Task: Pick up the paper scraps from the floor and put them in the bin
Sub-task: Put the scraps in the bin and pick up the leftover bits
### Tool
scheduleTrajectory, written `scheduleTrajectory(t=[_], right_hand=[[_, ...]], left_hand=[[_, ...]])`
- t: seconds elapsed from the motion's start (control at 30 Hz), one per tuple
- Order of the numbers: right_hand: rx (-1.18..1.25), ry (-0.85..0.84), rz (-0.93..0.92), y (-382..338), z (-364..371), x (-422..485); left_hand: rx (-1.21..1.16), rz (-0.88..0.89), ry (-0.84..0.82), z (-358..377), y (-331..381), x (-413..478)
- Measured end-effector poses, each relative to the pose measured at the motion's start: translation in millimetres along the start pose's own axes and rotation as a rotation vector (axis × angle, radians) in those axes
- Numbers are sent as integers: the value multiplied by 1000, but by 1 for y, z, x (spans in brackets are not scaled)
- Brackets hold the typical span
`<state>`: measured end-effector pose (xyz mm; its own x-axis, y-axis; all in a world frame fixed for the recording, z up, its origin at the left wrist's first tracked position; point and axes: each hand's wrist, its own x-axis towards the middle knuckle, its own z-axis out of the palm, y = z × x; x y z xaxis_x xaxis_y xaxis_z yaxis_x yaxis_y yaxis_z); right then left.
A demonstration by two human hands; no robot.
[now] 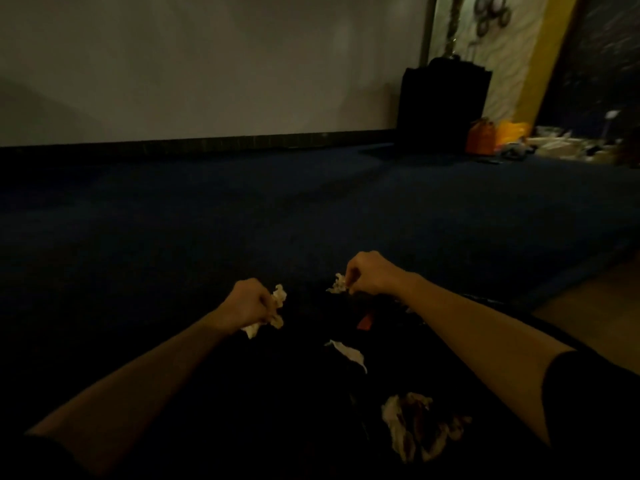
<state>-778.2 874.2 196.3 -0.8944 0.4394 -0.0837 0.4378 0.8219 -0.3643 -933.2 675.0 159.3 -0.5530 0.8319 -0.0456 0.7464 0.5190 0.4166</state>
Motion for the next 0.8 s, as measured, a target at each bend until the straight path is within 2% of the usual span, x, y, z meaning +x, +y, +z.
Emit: scheduleTrajectory(t=[0.1, 0.23, 0.33, 0.4, 0.57, 0.67, 0.8], right_hand=[[-24, 15, 92, 3, 1, 33], [-69, 35, 162, -1, 16, 71], [-156, -85, 184, 0, 35, 87], [-176, -153, 199, 3, 44, 91], [-83, -180, 265, 4, 40, 81], [-61, -89, 259, -1, 19, 56], [-100, 202, 170, -15, -27, -5]], left_hand=[[-104, -25, 56, -14, -13, 28], [-154, 14, -34, -6, -24, 54], [-137, 39, -143, 4, -32, 65], [-138, 63, -128, 6, -38, 70], [-149, 173, -82, 3, -30, 69], [-146, 347, -78, -9, 12, 52], [-228, 517, -13, -33, 81, 24]])
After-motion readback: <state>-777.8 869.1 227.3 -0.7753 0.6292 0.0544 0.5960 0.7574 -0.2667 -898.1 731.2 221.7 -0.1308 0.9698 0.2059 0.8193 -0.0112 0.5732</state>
